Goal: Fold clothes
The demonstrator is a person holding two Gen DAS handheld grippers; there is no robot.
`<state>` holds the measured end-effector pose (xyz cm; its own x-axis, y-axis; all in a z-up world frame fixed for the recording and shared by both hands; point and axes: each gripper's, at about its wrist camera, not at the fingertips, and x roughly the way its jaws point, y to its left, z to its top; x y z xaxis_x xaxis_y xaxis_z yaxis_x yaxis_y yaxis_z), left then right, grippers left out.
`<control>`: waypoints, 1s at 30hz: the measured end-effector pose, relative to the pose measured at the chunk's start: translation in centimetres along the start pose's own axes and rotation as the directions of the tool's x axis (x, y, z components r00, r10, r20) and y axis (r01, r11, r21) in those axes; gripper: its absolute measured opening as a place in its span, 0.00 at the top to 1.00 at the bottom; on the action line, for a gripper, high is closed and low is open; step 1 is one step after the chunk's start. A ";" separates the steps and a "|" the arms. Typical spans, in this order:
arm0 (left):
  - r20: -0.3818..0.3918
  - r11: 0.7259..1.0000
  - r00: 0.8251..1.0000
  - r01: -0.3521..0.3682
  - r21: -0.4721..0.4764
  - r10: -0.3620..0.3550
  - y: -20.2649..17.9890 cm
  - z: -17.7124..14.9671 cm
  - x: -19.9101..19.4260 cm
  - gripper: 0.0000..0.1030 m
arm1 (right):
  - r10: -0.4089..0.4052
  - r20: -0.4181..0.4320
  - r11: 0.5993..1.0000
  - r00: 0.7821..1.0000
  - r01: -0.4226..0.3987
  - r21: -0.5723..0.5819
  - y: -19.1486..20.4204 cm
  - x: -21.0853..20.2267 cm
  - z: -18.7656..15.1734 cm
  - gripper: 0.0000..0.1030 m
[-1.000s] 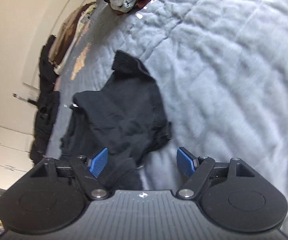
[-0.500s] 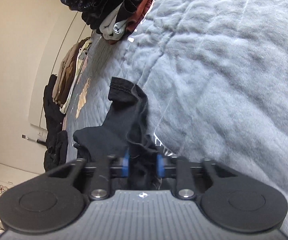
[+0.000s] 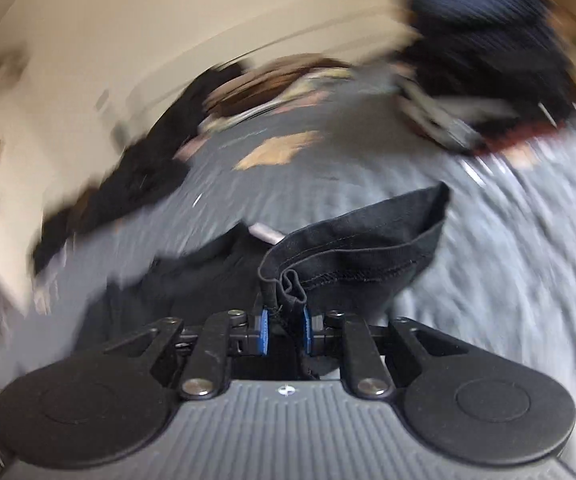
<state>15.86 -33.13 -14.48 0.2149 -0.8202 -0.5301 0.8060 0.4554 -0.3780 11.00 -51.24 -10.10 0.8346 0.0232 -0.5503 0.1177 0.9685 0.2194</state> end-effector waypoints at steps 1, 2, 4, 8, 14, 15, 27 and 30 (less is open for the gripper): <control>0.003 1.000 1.000 -0.003 -0.002 0.003 0.1 0.0 -0.2 0.24 | 0.021 -0.039 0.991 0.999 -0.026 -0.131 2.0 0.6 -0.1 0.85; 0.003 1.000 1.000 -0.005 -0.003 0.005 0.1 0.0 -0.2 0.24 | 0.049 -0.091 0.966 0.995 -0.070 -0.247 3.8 1.2 -0.5 0.85; 0.000 1.000 1.000 -0.009 -0.003 0.009 0.2 0.1 -0.2 0.24 | 0.085 -0.202 0.872 0.976 -0.171 -0.459 7.6 2.5 -1.4 0.85; -0.009 1.000 1.000 -0.018 0.004 0.018 0.2 0.1 -0.2 0.24 | 0.033 -0.354 0.840 0.935 -0.218 -0.498 9.1 5.9 -2.2 0.79; 0.001 1.000 1.000 -0.005 -0.021 0.005 0.7 0.5 -0.6 0.23 | 0.150 -0.425 0.935 0.893 -0.268 -0.231 6.5 5.8 -0.1 0.59; 0.012 1.000 1.000 -0.002 -0.031 0.002 1.0 0.8 -0.6 0.23 | 0.178 -0.414 0.942 0.893 -0.276 -0.191 6.0 5.3 0.3 0.54; -0.013 0.826 0.935 -0.307 0.473 0.355 1.5 3.4 7.0 0.24 | 0.240 -0.234 0.969 0.942 -0.246 0.002 2.2 4.7 2.9 0.49; -0.002 0.789 0.936 -0.295 0.539 0.352 0.8 2.5 8.4 0.24 | 0.254 -0.183 0.967 0.950 -0.248 0.056 0.9 6.0 3.5 0.49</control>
<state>19.69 -40.49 -17.37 0.4838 -0.6071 -0.6304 0.8696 0.4151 0.2675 17.98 -51.11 -10.33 0.7244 0.3137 -0.6139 -0.0634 0.9170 0.3938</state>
